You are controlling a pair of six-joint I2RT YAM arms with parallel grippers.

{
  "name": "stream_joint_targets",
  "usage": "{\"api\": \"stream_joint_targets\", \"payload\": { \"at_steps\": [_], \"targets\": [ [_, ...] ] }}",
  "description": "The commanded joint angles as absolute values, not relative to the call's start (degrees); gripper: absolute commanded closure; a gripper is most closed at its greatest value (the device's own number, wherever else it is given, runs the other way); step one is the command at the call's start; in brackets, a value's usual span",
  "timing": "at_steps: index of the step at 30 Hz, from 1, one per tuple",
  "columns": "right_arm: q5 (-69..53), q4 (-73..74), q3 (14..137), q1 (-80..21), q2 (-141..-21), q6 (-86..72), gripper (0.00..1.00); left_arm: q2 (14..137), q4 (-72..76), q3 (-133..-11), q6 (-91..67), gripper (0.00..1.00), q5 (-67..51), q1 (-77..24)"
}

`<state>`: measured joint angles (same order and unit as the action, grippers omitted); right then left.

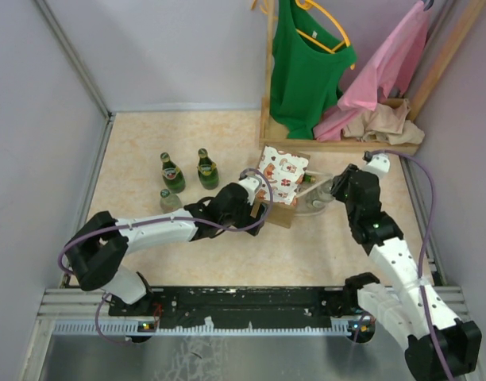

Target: Take the beverage out of the canvas bag

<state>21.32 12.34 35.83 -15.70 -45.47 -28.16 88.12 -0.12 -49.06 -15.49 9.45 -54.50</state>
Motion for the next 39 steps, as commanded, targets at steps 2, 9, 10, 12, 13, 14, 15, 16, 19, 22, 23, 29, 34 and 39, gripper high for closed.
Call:
{"api": "stream_joint_targets", "payload": {
  "at_steps": [2,9,10,12,13,14,15,16,19,22,23,29,34,39],
  "targets": [
    [17.6,10.7,45.8,-16.5,-41.8,-24.1,1.00,88.5,1.1,-51.3,-15.5,0.00,9.4,-54.2],
    [18.0,22.1,52.9,-21.5,-39.3,-19.1,1.00,87.7,-0.1,-52.2,-15.1,0.00,10.9,-53.8],
    [17.9,23.9,54.1,-22.4,-39.1,-18.5,1.00,87.4,-0.3,-52.3,-15.1,0.00,11.2,-53.7],
    [16.9,27.6,56.0,-23.7,-38.9,-17.3,1.00,86.6,-0.6,-52.6,-15.0,0.00,11.7,-53.3],
    [15.9,29.1,56.6,-24.0,-38.8,-16.9,1.00,86.1,-0.7,-52.7,-15.0,0.00,12.3,-53.2],
    [14.6,30.2,56.7,-24.1,-38.6,-16.4,1.00,85.6,-0.8,-52.8,-15.1,0.00,12.9,-52.9],
    [13.2,30.9,56.5,-24.3,-38.3,-16.0,1.00,85.1,-1.0,-52.9,-15.2,0.00,13.5,-52.6],
    [12.2,31.5,55.9,-24.5,-38.1,-15.5,1.00,84.5,-1.3,-52.9,-15.5,0.00,13.8,-52.0],
    [9.5,32.4,54.2,-25.3,-37.3,-13.9,1.00,82.4,-2.9,-53.0,-17.0,0.00,14.8,-50.0],
    [7.0,32.0,53.6,-27.4,-37.4,-12.4,1.00,79.8,-5.4,-53.2,-18.4,0.00,17.8,-48.9],
    [7.0,31.7,53.6,-28.8,-37.9,-12.1,1.00,78.7,-6.2,-53.4,-18.5,0.00,19.1,-48.8],
    [19.7,28.7,54.3,-48.6,-44.9,-9.9,1.00,74.5,-9.7,-55.7,-17.9,0.00,22.0,-48.8],
    [23.5,23.8,55.7,-58.6,-53.2,-9.1,1.00,71.7,-10.7,-56.5,-17.3,0.00,22.6,-48.8],
    [22.4,15.3,55.7,-59.0,-57.9,-7.4,1.00,68.3,-14.1,-57.2,-17.6,0.00,26.4,-48.7]
  ]
}}
